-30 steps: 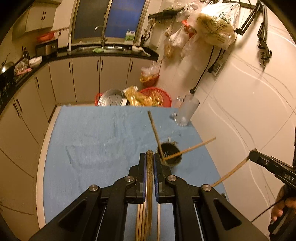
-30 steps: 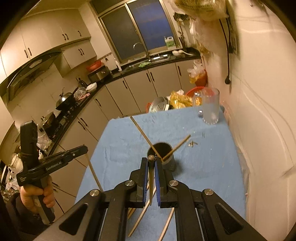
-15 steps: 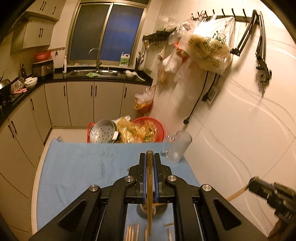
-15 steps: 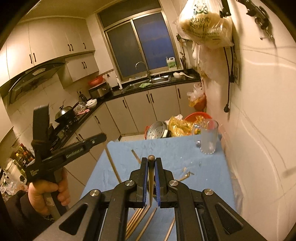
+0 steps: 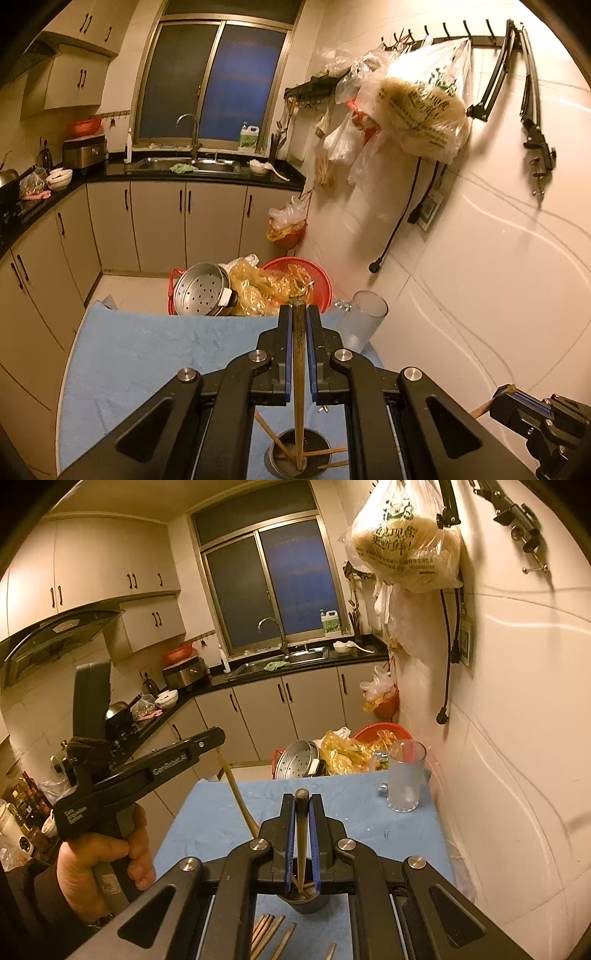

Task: Organize utensils
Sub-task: 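Lower chopsticks into the black cup and open both grippers, then lower both open grippers back over the chopsticks on the towel, then close the right gripper on a chopstick while the left gripper closes on one, then lift both held chopsticks up over the black cup, then lower chopsticks into the black cup and open both grippers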

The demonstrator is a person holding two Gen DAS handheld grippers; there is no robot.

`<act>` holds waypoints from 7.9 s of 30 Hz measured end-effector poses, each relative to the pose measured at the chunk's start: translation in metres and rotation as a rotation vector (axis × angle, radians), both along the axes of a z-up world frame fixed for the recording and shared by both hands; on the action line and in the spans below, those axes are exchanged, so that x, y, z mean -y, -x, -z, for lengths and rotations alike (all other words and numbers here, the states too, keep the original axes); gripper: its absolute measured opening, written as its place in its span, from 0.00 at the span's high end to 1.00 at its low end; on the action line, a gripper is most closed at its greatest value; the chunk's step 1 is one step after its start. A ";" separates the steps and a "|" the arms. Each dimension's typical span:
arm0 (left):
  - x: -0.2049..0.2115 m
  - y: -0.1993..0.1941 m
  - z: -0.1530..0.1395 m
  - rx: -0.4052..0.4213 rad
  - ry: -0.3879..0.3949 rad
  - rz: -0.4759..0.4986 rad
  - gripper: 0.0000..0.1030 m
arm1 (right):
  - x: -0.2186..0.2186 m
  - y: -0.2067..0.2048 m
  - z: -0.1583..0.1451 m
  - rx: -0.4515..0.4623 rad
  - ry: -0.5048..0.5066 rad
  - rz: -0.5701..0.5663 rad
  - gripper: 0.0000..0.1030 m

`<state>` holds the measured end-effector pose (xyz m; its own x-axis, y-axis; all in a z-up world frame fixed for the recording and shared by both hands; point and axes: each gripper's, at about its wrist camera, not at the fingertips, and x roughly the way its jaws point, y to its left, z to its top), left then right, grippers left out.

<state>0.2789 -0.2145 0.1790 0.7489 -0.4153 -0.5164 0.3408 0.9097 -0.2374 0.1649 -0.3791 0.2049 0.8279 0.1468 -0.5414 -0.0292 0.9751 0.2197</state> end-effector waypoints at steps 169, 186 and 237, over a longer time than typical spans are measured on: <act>-0.083 0.063 0.092 -0.321 -0.043 0.066 0.93 | -0.024 0.019 0.103 -0.312 -0.097 -0.147 0.92; -0.067 0.059 0.040 -0.215 -0.045 0.078 0.93 | -0.021 0.014 0.043 -0.185 -0.070 -0.148 0.92; 0.013 0.000 0.013 -0.066 -0.104 0.094 0.93 | -0.001 -0.017 -0.001 -0.024 0.005 -0.033 0.93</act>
